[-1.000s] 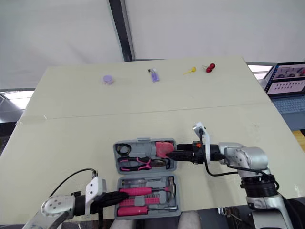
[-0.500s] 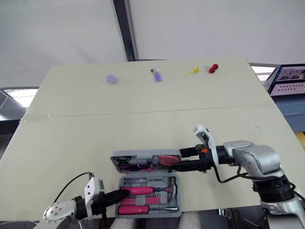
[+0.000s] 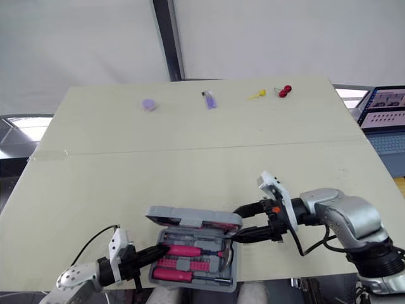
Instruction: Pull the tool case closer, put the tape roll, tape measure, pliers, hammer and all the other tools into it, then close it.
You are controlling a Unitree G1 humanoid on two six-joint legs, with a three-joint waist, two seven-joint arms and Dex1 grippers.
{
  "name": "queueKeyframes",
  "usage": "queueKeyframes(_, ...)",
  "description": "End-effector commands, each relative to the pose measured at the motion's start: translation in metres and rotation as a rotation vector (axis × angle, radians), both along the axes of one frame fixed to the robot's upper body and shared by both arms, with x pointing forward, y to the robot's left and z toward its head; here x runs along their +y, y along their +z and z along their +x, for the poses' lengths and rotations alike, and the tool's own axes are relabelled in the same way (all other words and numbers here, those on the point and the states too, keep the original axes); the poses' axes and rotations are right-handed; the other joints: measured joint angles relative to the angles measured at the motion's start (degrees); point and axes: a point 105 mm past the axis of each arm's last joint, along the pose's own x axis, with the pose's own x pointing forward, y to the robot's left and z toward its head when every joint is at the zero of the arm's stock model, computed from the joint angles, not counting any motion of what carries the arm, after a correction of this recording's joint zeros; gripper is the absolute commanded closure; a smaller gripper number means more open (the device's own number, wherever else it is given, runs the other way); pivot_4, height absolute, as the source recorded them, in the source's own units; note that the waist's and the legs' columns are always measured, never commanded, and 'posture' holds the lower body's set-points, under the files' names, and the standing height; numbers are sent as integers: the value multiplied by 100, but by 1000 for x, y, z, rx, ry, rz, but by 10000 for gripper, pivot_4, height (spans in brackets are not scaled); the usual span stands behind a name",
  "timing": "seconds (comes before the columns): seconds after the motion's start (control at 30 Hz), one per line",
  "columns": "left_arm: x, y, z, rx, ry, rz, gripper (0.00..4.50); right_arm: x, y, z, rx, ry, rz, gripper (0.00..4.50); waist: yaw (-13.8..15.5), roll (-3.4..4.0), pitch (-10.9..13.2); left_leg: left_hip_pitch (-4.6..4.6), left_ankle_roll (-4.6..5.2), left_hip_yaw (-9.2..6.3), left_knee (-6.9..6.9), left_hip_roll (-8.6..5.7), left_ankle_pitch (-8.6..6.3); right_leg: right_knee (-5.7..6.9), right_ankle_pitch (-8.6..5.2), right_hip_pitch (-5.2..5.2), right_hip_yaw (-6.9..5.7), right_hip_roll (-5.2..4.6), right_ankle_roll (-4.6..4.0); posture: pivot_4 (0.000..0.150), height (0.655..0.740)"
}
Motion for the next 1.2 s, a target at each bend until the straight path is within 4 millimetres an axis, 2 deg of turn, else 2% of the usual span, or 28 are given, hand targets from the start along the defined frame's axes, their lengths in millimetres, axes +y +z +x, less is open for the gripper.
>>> queueKeyframes(0.03, 10, 1, 2, 19, 50, 27, 45000, 5, 6, -13, -22, 86, 13, 644, 18, -1, 1, 0, 0, 0, 0, 0, 0, -1, 0, 0, 0, 0, 0, 1500, 7400)
queueKeyframes(0.3, 7, 15, 5, 29, 50, 13, 45000, 5, -1, -23, -23, 130, -20, 644, 42, -26, 16, -3, 0, 0, 2, 0, 0, -1, 0, -1, 0, 0, 0, 1500, 7400)
queueKeyframes(0.4, 8, 20, -9, 121, -20, 7, 45000, 4, -1, -26, -27, 135, -26, 644, 41, -41, 25, -6, 0, -1, 2, 0, 0, -1, 0, -4, 0, 0, 0, 1500, 7400)
queueKeyframes(0.5, 38, 43, -15, 214, -31, 39, 45000, -4, 7, -26, -36, 112, -30, 644, 40, -53, 33, -12, -1, -2, 2, 0, -1, -5, 0, -7, -1, 1, -1, 1500, 7400)
queueKeyframes(0.57, 65, 59, -6, 192, 28, 107, 45000, -15, 10, -25, -44, 69, -39, 644, 50, -58, 38, -29, 0, -6, 6, 2, 0, 0, -1, -21, -3, 2, -2, 1500, 7400)
queueKeyframes(0.67, 109, 86, 18, 83, 168, 193, 45000, -37, 14, -14, -66, -60, -54, 644, 76, -57, 40, -36, 0, -9, 17, 0, -1, -3, 1, -18, -5, 1, -5, 1500, 7400)
queueKeyframes(0.73, 126, 108, 33, 2, 224, 219, 39402, -60, 13, -4, -87, -177, -88, 0, 88, -69, 46, -37, 1, -9, 17, -1, -1, -7, 2, -15, -5, 1, -7, 1500, 7400)
queueKeyframes(0.8, 134, 123, 44, -52, 254, 229, 31115, -81, 10, 6, -116, -281, -123, 0, 64, -80, 53, -38, 1, -9, 15, 0, -1, -7, 2, -17, -7, 2, -7, 1500, 7400)
queueKeyframes(0.87, 142, 127, 50, -77, 271, 250, 21014, -104, 6, 13, -147, -376, -162, 0, 47, -80, 53, -38, 1, -8, 10, 0, -1, -8, 2, -19, -6, 1, -7, 1500, 7400)
queueKeyframes(0.97, 153, 126, 54, -85, 291, 277, 4613, -126, 4, 21, -194, -484, -190, 0, -6, -78, 54, -33, 1, 4, -5, 1, -1, -6, 2, -29, -5, 2, -7, 1500, 7400)
queueKeyframes(1.0, 158, 125, 55, -87, 303, 284, 449, -135, 4, 24, -207, -523, -197, 0, -26, -77, 55, -33, 1, 6, -7, 1, -1, -4, 2, -33, -5, 2, -7, 1500, 7400)
queueKeyframes(1.2, 180, 120, 57, -81, 353, 327, 449, -173, -2, 28, -243, -664, -248, 0, -79, -80, 56, -36, 0, 15, -6, 2, 1, 1, 2, -43, -1, 1, -6, 1500, 7400)
